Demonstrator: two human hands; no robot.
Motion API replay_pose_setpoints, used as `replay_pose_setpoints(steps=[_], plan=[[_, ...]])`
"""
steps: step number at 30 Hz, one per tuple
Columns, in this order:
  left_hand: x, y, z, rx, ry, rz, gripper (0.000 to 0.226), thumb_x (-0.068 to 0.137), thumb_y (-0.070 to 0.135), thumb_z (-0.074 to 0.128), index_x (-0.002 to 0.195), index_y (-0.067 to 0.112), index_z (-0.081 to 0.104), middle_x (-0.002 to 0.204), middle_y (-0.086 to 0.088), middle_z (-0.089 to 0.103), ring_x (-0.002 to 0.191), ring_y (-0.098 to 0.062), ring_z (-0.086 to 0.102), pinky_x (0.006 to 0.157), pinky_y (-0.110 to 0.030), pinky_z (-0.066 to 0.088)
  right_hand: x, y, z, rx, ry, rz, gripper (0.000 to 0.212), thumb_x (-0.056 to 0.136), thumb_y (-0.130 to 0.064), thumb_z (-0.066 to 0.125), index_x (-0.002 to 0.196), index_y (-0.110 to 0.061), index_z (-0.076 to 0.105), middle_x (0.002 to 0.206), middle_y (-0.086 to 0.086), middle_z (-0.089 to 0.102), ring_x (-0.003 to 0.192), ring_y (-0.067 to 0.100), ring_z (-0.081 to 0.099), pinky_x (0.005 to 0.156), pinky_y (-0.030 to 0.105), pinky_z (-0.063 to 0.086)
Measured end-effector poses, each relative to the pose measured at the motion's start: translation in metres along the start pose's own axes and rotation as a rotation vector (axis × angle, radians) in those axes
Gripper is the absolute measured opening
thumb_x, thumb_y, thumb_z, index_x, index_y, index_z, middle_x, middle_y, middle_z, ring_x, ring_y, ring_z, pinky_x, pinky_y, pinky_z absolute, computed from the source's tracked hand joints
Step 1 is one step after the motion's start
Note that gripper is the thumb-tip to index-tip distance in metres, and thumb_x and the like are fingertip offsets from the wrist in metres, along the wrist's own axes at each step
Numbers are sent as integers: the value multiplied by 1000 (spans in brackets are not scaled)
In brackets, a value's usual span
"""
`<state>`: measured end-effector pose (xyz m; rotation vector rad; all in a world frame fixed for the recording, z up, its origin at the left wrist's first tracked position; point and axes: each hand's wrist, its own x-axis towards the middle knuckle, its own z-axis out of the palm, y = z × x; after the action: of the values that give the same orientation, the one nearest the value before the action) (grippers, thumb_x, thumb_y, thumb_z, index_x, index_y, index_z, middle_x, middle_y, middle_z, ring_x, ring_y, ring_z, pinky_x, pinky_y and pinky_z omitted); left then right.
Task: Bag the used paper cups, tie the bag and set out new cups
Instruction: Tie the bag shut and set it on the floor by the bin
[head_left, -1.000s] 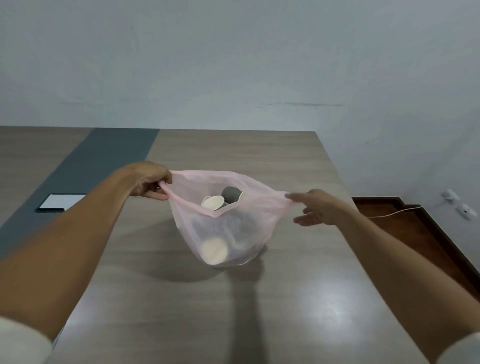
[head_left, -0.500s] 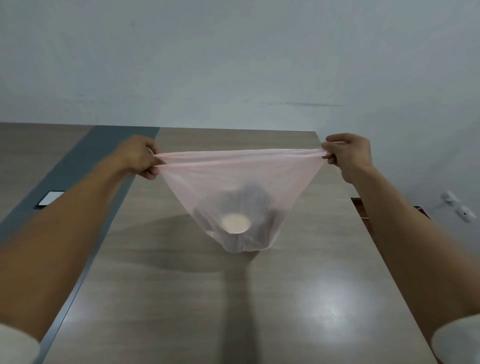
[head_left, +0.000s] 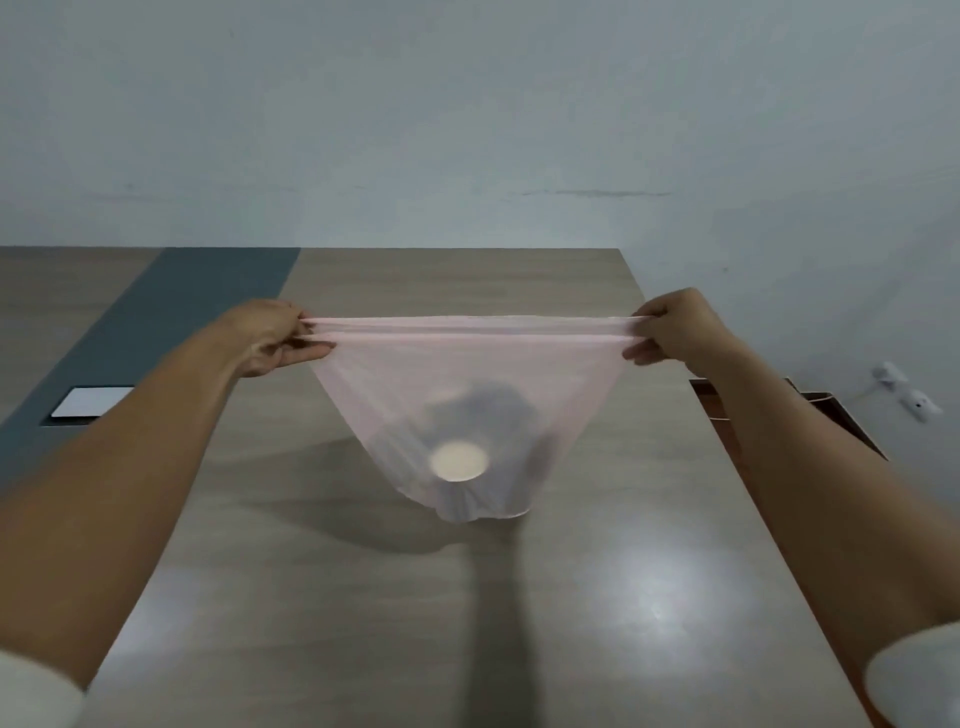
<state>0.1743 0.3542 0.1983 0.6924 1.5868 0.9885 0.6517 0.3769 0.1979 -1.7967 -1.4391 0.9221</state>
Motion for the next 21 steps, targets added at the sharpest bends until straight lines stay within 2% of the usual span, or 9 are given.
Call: replay_pose_setpoints(steps=[2, 3, 6, 8, 10, 13, 16, 19, 21], plan=[[2, -5, -4, 1, -84, 21, 18, 95, -13, 52, 92, -1, 65, 115, -18, 62, 96, -22, 68, 63, -23, 62, 2, 1, -7, 311, 19, 24, 13, 91, 9, 67, 102, 13, 69, 106, 31, 70, 77, 28, 77, 67, 25, 63], [1, -7, -7, 32, -140, 47, 12, 89, -9, 64, 88, 2, 69, 113, -16, 66, 98, -20, 69, 68, -22, 61, 3, 5, -9, 354, -12, -8, 19, 91, 4, 69, 109, 11, 68, 111, 28, 69, 86, 25, 75, 72, 20, 62], [3, -22, -15, 246, -221, 159, 34, 73, -3, 83, 103, 5, 68, 108, -12, 73, 102, -20, 72, 83, -23, 59, 0, 24, -6, -13, -123, -154, 44, 83, -12, 84, 123, -14, 64, 103, 7, 68, 87, 11, 68, 72, 15, 53], [5, -31, -14, 345, -146, 244, 37, 77, -5, 82, 111, -3, 65, 105, -17, 74, 97, -24, 73, 80, -25, 61, -1, 33, -1, -97, -55, -188, 36, 82, -7, 83, 113, -5, 66, 95, 14, 67, 78, 19, 64, 71, 25, 54], [9, -35, -15, 285, -106, 238, 28, 87, 3, 76, 110, -6, 64, 103, -22, 75, 93, -28, 76, 71, -26, 63, 1, 38, -1, 27, 16, -196, 22, 91, -9, 75, 104, 7, 68, 88, 22, 68, 72, 22, 63, 69, 32, 56], [11, -30, -24, 145, -181, 169, 21, 95, 21, 68, 108, 4, 66, 105, -18, 76, 94, -29, 76, 66, -28, 62, 4, 43, -10, 238, -16, -148, 34, 100, -19, 65, 101, 14, 66, 79, 18, 64, 62, 15, 62, 64, 28, 55], [8, -32, -20, 260, -141, 103, 18, 100, 29, 62, 98, 12, 64, 94, -13, 75, 88, -33, 77, 61, -34, 62, 4, 46, -8, 216, -68, -106, 38, 104, -22, 58, 96, 15, 65, 77, 15, 63, 62, 17, 59, 57, 28, 51], [9, -40, -2, 403, 23, 95, 22, 99, 28, 52, 102, 9, 63, 96, -13, 70, 80, -32, 77, 58, -35, 60, 4, 48, 4, 222, -74, -65, 33, 105, -19, 54, 86, 6, 64, 78, 18, 62, 64, 23, 56, 58, 34, 47], [8, -44, 14, 411, 227, 168, 25, 91, 25, 49, 104, 6, 61, 101, -16, 66, 83, -33, 69, 66, -43, 59, 5, 50, 10, 244, -67, -32, 31, 106, -19, 52, 83, 1, 61, 77, 15, 62, 60, 21, 56, 55, 34, 45]])
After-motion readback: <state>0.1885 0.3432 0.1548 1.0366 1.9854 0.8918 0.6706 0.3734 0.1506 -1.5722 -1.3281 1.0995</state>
